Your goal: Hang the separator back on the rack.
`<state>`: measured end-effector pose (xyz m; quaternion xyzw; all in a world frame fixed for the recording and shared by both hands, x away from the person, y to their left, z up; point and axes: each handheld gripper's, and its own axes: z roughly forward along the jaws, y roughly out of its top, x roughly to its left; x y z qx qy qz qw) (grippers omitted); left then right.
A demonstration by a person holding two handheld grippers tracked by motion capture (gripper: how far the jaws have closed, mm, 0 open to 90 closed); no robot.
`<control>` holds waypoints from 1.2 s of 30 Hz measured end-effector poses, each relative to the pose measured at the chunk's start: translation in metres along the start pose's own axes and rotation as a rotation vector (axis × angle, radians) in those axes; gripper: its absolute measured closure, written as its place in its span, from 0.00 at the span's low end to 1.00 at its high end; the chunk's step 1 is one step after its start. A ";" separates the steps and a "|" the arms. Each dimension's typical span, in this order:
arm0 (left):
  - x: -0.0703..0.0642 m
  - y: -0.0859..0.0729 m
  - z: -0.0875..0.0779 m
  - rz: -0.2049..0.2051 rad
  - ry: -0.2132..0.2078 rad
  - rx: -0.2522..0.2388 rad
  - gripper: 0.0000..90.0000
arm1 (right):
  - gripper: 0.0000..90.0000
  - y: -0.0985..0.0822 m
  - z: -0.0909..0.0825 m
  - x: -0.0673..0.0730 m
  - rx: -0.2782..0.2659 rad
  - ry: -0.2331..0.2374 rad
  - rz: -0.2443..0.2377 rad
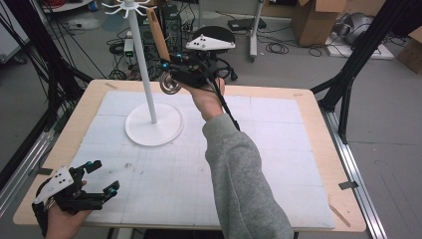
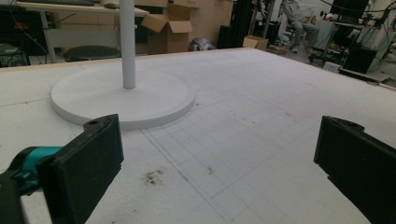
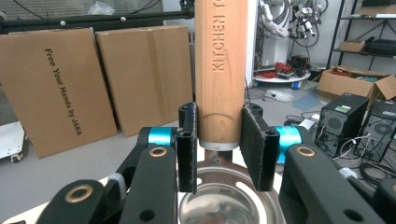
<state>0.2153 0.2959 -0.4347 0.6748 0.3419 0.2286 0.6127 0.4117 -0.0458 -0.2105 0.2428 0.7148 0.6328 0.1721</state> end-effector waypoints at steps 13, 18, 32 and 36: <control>0.000 0.000 -0.001 -0.002 0.001 -0.004 0.02 | 0.77 0.001 0.007 0.002 -0.002 0.000 0.011; 0.000 0.000 -0.001 -0.001 0.002 -0.003 0.02 | 0.77 0.001 0.009 0.002 0.000 0.004 0.007; 0.000 -0.001 -0.004 -0.002 0.007 -0.004 0.02 | 0.77 -0.001 0.013 0.000 -0.001 0.000 0.019; 0.000 -0.001 -0.004 -0.001 0.007 -0.001 0.02 | 0.77 -0.001 0.016 0.000 -0.001 0.000 0.016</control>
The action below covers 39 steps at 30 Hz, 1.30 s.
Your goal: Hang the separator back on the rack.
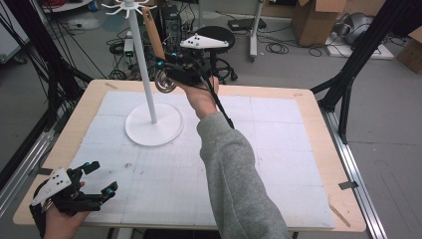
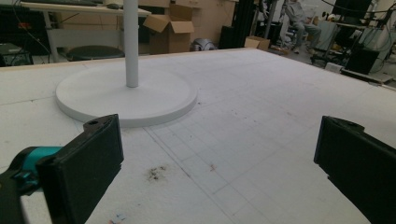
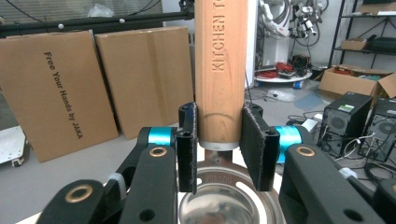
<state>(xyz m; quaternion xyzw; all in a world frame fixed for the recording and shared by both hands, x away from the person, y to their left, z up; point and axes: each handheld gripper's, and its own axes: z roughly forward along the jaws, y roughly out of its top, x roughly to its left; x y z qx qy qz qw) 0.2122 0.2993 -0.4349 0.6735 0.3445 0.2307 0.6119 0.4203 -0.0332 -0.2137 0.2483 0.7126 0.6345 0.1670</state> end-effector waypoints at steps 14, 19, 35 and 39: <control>0.000 0.000 -0.001 0.000 0.001 -0.003 0.02 | 0.77 -0.003 0.009 0.000 0.012 0.003 0.003; 0.000 0.000 -0.001 -0.001 0.001 -0.001 0.02 | 0.77 -0.004 0.010 0.000 0.018 0.001 0.004; 0.000 0.000 -0.002 -0.006 0.010 -0.001 0.02 | 0.77 -0.007 0.015 0.000 0.018 0.002 0.018; -0.001 0.002 -0.001 -0.010 0.016 -0.008 0.02 | 0.75 -0.008 0.016 0.000 0.012 0.003 0.020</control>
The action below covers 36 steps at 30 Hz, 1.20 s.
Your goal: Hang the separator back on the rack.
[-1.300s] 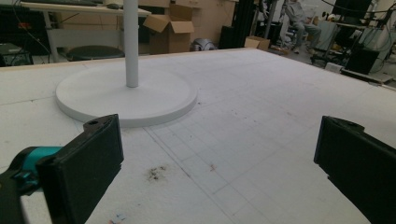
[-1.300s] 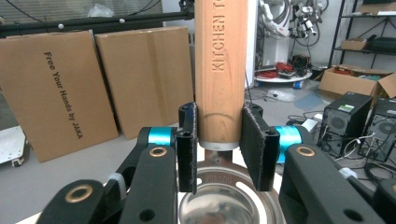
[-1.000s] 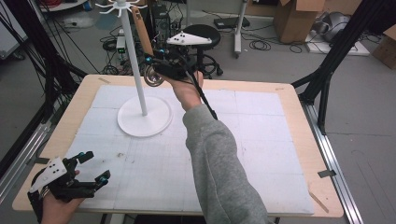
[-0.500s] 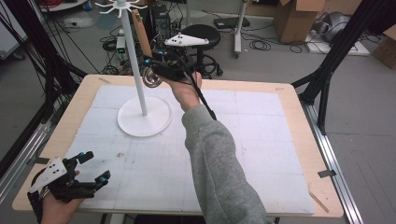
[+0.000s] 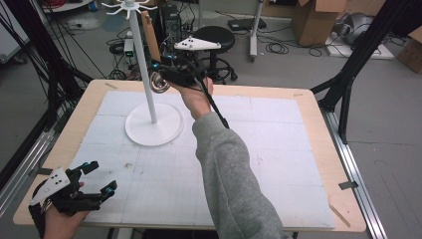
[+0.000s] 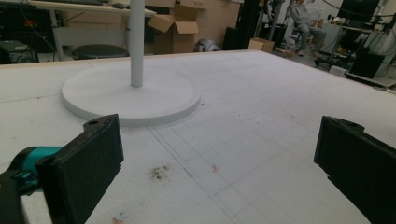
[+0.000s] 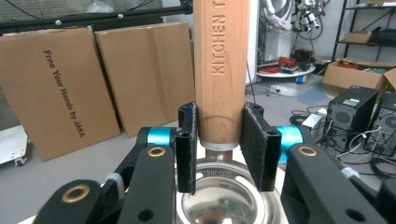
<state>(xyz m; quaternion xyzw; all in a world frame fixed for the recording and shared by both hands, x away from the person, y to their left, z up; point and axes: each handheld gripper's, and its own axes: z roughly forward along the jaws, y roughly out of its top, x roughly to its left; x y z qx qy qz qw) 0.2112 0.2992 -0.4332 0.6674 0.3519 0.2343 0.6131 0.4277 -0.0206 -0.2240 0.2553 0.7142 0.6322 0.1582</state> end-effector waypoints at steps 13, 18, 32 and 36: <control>0.000 -0.001 0.002 -0.004 0.001 0.000 0.02 | 0.43 -0.005 -0.014 0.002 0.032 0.018 -0.079; 0.001 0.000 0.006 -0.004 -0.011 0.005 0.02 | 0.29 -0.008 -0.024 0.005 0.029 0.063 -0.134; -0.005 0.002 0.015 0.005 -0.043 0.004 0.02 | 0.00 -0.015 -0.050 0.007 0.038 0.111 -0.171; -0.003 0.002 0.015 0.001 -0.039 0.004 0.02 | 0.00 -0.018 -0.056 0.008 0.041 0.128 -0.183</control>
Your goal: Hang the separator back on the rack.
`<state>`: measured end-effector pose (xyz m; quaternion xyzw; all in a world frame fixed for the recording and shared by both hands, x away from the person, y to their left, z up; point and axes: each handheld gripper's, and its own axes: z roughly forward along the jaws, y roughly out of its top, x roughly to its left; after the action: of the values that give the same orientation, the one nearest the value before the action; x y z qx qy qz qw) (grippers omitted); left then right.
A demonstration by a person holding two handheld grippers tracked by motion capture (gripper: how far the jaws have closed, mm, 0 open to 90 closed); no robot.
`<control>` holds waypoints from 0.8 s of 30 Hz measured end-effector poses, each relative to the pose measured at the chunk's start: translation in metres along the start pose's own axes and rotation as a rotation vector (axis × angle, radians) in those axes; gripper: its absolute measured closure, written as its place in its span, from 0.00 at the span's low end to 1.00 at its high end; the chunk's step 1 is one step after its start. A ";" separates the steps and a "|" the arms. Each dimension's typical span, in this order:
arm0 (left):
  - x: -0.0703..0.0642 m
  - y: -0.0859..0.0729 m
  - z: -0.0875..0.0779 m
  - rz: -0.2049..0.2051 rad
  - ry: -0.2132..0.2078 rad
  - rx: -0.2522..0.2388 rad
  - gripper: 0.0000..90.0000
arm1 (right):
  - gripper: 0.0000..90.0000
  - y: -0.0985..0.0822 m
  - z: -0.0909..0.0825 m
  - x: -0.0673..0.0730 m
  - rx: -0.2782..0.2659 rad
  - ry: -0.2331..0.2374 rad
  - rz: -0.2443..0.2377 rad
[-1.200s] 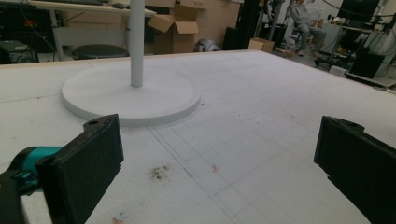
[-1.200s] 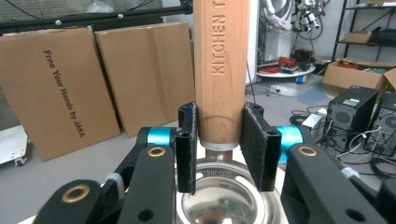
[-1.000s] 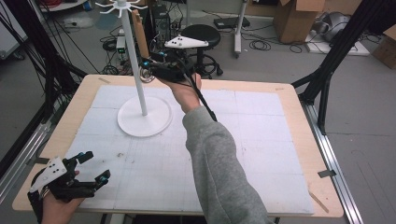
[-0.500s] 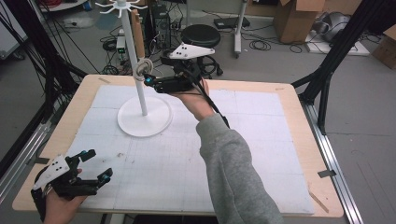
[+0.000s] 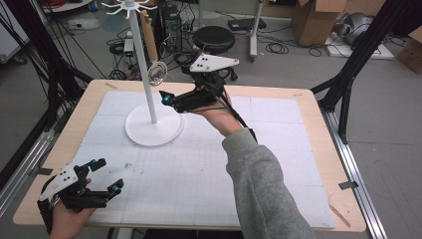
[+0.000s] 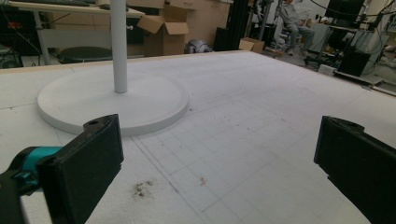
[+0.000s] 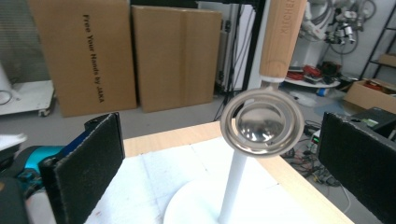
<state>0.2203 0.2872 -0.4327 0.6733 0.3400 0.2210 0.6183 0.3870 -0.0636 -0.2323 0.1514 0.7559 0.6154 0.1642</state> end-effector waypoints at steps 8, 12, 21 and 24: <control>-0.001 -0.002 0.001 -0.001 0.000 0.007 0.02 | 0.00 -0.017 -0.013 0.001 0.011 0.008 0.001; -0.001 -0.001 0.000 -0.001 0.001 0.003 0.02 | 0.00 -0.030 -0.021 0.001 0.009 0.014 0.004; 0.000 -0.001 -0.002 0.001 0.009 0.004 0.02 | 0.00 -0.052 -0.039 0.001 0.007 0.011 0.015; 0.000 -0.002 -0.002 0.001 0.010 0.005 0.02 | 0.00 -0.058 -0.045 0.002 0.009 0.006 0.016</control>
<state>0.2185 0.2882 -0.4340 0.6740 0.3432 0.2236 0.6148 0.3643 -0.1137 -0.2805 0.1563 0.7581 0.6136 0.1561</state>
